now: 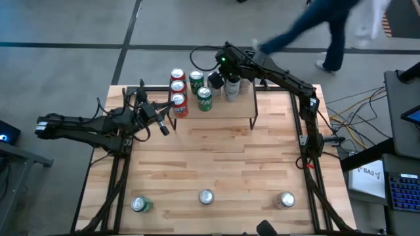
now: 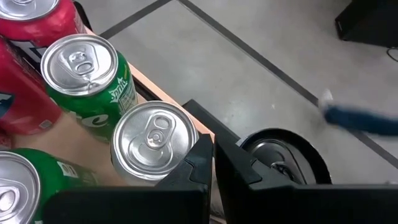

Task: Place canned beverage on shelf
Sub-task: Adjust the white-blue soda can

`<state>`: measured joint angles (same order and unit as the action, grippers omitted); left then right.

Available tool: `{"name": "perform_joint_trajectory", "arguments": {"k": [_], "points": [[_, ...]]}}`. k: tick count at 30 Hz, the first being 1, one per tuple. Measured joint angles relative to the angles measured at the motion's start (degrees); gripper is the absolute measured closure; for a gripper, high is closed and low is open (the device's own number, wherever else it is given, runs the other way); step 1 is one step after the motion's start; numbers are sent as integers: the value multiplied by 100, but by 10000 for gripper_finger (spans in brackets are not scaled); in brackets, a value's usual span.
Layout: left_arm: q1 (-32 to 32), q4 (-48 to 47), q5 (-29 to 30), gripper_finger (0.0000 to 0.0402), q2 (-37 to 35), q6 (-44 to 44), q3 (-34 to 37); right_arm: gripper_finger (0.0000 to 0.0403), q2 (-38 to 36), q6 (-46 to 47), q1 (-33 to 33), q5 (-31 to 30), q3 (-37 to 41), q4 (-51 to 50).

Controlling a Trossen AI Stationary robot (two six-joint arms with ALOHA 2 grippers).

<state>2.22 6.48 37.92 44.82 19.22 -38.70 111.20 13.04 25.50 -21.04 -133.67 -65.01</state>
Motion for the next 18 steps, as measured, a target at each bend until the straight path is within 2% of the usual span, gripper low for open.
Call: {"name": "perform_joint_trajectory", "arguments": {"k": [18], "points": [[-1,-13,-1,402,-2,20,0,394,-201,-151,-133,2,-129,69]]}}
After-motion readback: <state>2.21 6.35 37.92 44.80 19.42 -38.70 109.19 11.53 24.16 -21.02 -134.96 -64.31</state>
